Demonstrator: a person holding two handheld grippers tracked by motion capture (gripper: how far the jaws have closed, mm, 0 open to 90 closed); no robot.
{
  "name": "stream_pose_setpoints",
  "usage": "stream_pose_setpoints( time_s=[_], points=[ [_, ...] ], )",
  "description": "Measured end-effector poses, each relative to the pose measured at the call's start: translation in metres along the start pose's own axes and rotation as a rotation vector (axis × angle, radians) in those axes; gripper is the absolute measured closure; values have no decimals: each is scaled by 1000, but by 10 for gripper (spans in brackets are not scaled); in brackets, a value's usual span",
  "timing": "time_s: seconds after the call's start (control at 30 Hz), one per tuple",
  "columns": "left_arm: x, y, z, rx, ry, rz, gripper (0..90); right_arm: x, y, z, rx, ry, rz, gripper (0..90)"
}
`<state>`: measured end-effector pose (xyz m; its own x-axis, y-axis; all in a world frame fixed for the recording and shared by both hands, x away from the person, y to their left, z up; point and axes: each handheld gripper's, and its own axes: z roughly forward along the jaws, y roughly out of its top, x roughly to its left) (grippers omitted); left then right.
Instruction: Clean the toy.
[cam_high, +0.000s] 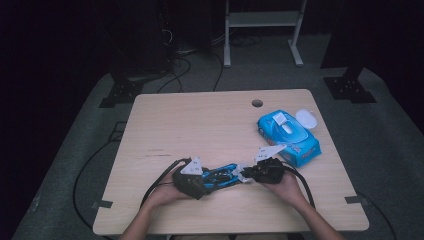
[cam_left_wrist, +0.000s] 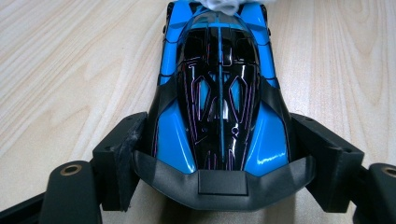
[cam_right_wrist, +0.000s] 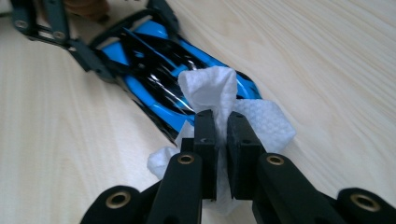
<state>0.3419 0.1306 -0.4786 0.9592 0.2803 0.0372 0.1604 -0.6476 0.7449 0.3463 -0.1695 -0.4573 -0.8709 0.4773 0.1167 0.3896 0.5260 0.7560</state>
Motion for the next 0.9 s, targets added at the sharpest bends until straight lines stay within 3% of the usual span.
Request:
stream_pose_setpoints(
  time_s=[0.07, 0.27, 0.47, 0.63, 0.73, 0.9],
  points=[
    [-1, 0, 0, -3, 3, -3, 240, -3, 1, 2, -10, 7, 16, 834],
    [-1, 1, 0, 2, 4, 5, 241, 1, 20, 17, -28, 12, 1, 834],
    [0, 0, 0, 3, 5, 3, 241, -8, 32, 29, -41, 18, 17, 835],
    [0, -1, 0, 1, 5, -1, 241, -13, 19, 20, -31, -6, 37, 834],
    [0, 0, -1, 3, 6, 4, 240, -16, 9, 12, -33, -8, 71, 835],
    [0, -1, 0, -1, 6, 1, 240, -14, -4, 2, -14, 7, 85, 836]
  ],
)
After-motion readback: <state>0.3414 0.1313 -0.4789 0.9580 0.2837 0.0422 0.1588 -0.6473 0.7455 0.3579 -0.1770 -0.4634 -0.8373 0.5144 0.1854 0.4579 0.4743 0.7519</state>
